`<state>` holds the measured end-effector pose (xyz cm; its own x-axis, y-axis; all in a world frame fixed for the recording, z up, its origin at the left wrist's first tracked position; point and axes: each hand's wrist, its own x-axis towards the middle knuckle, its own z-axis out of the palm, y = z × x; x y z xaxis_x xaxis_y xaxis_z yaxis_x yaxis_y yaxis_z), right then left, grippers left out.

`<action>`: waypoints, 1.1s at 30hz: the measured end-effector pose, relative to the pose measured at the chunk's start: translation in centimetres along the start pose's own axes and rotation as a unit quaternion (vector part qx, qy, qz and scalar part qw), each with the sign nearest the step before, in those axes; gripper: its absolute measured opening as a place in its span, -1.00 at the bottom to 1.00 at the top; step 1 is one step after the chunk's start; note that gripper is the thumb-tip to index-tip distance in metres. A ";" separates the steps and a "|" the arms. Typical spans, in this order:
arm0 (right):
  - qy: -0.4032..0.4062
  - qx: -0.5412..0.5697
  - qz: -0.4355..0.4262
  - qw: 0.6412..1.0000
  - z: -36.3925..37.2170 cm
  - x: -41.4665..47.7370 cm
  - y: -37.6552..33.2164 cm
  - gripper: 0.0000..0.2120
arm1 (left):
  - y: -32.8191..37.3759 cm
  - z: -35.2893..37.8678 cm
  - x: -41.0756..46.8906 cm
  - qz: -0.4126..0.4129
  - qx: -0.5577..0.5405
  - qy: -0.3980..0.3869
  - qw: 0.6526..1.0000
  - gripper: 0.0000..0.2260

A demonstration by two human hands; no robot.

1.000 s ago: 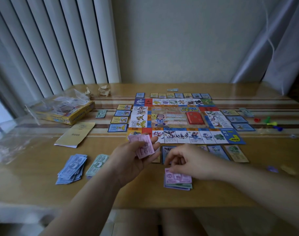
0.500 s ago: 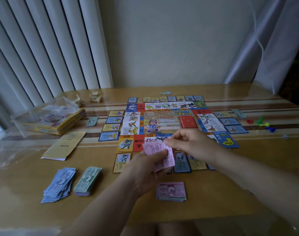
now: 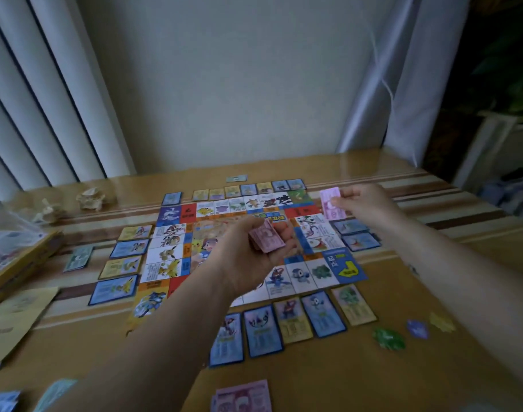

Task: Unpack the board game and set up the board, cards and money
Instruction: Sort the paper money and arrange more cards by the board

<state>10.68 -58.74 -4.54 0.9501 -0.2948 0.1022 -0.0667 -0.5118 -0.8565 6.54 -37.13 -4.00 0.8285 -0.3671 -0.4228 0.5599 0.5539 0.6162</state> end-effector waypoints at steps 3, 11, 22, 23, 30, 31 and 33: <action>0.058 -0.071 0.031 0.995 -2.1 4.3 3.3 -0.77 | 0.3 1.0 2.2 -0.002 0.003 -0.005 1.000 -0.79; 0.088 -0.259 0.066 0.959 -2.3 9.8 7.1 -0.75 | 0.5 2.2 7.7 0.010 0.064 0.003 0.998 -0.60; 0.127 -0.351 -0.007 0.928 -0.6 10.3 4.9 -0.68 | 2.4 0.8 10.8 0.041 0.104 0.027 0.993 -0.72; 0.097 -0.280 -0.026 0.955 0.1 10.2 3.3 -0.69 | 2.8 0.6 10.9 0.047 0.107 0.035 0.993 -0.76; -0.262 -0.095 -0.023 0.960 7.4 7.6 -6.5 -0.70 | 5.7 -0.4 10.4 0.083 0.082 0.066 0.991 -0.94; -0.276 -0.080 -0.029 0.957 8.4 7.8 -6.8 -0.77 | 6.3 -0.9 10.4 0.088 0.080 0.071 0.990 -0.93; -0.286 -0.043 -0.030 0.957 10.4 8.6 -7.3 -0.83 | 7.5 -2.0 10.5 0.093 0.067 0.079 0.990 -0.91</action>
<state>22.49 -49.16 -2.62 0.9629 0.2141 -0.1643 -0.0080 -0.5860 -0.8103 19.38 -35.31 -5.17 0.9116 -0.1414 -0.3861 0.4031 0.4923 0.7715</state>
